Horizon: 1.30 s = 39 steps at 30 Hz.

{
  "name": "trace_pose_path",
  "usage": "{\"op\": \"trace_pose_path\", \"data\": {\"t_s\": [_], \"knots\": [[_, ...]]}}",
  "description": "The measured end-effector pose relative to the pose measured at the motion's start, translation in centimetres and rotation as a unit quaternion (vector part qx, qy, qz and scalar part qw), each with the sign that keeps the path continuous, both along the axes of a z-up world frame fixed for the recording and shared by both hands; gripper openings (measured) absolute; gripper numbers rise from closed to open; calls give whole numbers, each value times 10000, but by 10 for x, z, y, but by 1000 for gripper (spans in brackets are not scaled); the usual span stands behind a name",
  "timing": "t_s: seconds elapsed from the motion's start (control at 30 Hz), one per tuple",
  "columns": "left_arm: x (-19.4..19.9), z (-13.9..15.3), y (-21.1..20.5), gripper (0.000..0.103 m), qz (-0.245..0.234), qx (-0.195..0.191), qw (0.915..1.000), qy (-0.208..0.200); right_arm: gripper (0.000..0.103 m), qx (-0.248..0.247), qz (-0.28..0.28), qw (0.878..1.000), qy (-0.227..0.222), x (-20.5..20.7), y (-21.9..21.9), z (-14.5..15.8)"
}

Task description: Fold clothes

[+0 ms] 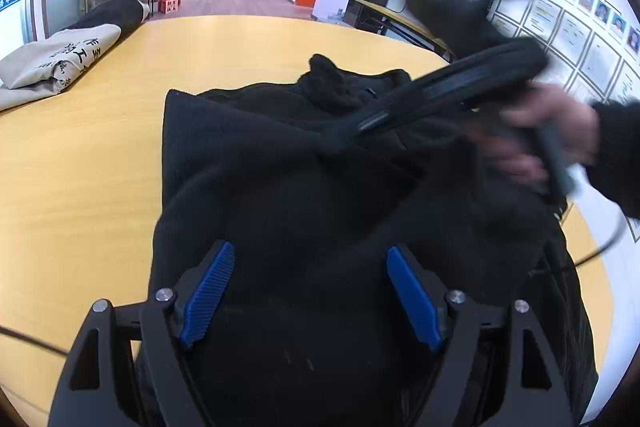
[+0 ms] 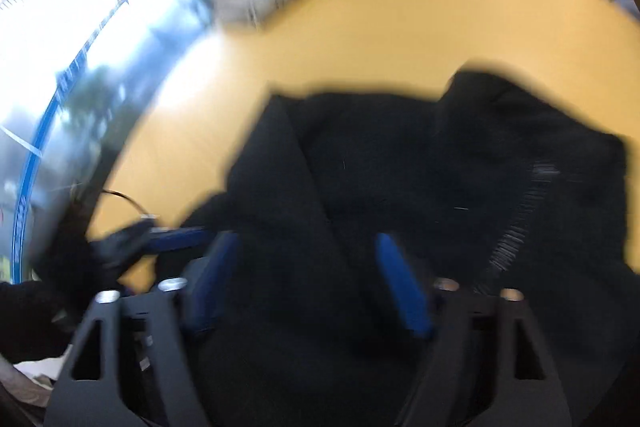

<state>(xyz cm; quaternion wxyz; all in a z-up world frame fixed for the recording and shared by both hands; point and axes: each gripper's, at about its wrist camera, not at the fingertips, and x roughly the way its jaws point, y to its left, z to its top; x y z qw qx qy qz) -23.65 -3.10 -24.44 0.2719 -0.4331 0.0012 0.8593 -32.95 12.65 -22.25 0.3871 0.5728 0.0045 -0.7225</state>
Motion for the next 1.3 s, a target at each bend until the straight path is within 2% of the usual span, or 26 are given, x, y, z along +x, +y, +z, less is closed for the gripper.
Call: {"op": "trace_pose_path", "data": {"t_s": [0.03,0.07,0.13,0.2,0.3,0.33,0.37,0.4,0.43,0.5,0.53,0.6,0.67,0.73,0.83,0.87,0.93,1.0,1.03,1.1,1.17,1.23,1.3], "knots": [[5,-1,-1,83,-23,53,10000,-41,34,189,162,9996,-108,-6,-12,-15],[10,-1,-2,84,-46,106,9999,-81,14,264,266,9992,-125,-8,-19,-20],[16,-4,0,84,-127,28,9999,-67,6,195,402,9989,113,-5,-31,-16],[19,-5,1,84,-201,-6,9998,0,5,-115,412,9983,403,-1,-34,5],[16,-6,3,86,-209,-48,9997,75,5,-737,326,9910,1071,2,-31,49],[13,-10,5,87,-200,-82,9998,5,6,-595,265,9909,1177,1,-32,49],[14,-11,6,87,-235,-163,9996,25,14,-269,155,9927,1166,-3,-30,37],[15,-13,8,88,-273,-248,9993,53,29,29,40,9935,1135,-6,-27,26],[16,-14,10,88,-311,-333,9989,82,37,140,-108,9950,978,-3,-17,17],[19,-16,12,88,-386,-446,9982,126,41,322,-413,9962,694,3,5,1],[20,-15,10,88,-415,-418,9982,132,45,119,-633,9950,766,17,25,9],[21,-13,7,88,-464,-375,9982,108,66,-184,-1263,9873,948,54,76,29],[21,-10,6,88,-510,-370,9980,84,70,-313,-1907,9753,1066,90,124,46],[20,-3,5,88,-538,-302,9981,74,71,-81,-2679,9561,1184,131,177,57],[24,0,8,88,-566,-307,9979,119,76,498,-3428,9325,1026,160,227,45],[27,-1,13,88,-581,-357,9976,135,76,617,-3533,9296,852,164,240,35],[27,-5,18,88,-613,-505,9967,162,70,786,-3569,9294,515,163,249,11],[22,-6,26,88,-589,-503,9969,155,46,831,-3389,9358,509,161,243,-3],[21,-5,27,88,-561,-481,9972,144,41,960,-3351,9355,578,158,239,-6],[20,-1,31,88,-557,-432,9974,153,14,979,-3472,9297,743,160,242,-6],[20,0,35,88,-575,-413,9973,184,8,632,-3771,9179,1059,181,249,12],[21,-1,40,88,-618,-427,9969,239,8,458,-3937,9077,1379,199,253,28],[15,-19,44,90,-611,-687,9958,21,10,521,-3963,9096,1132,209,260,14]]}}
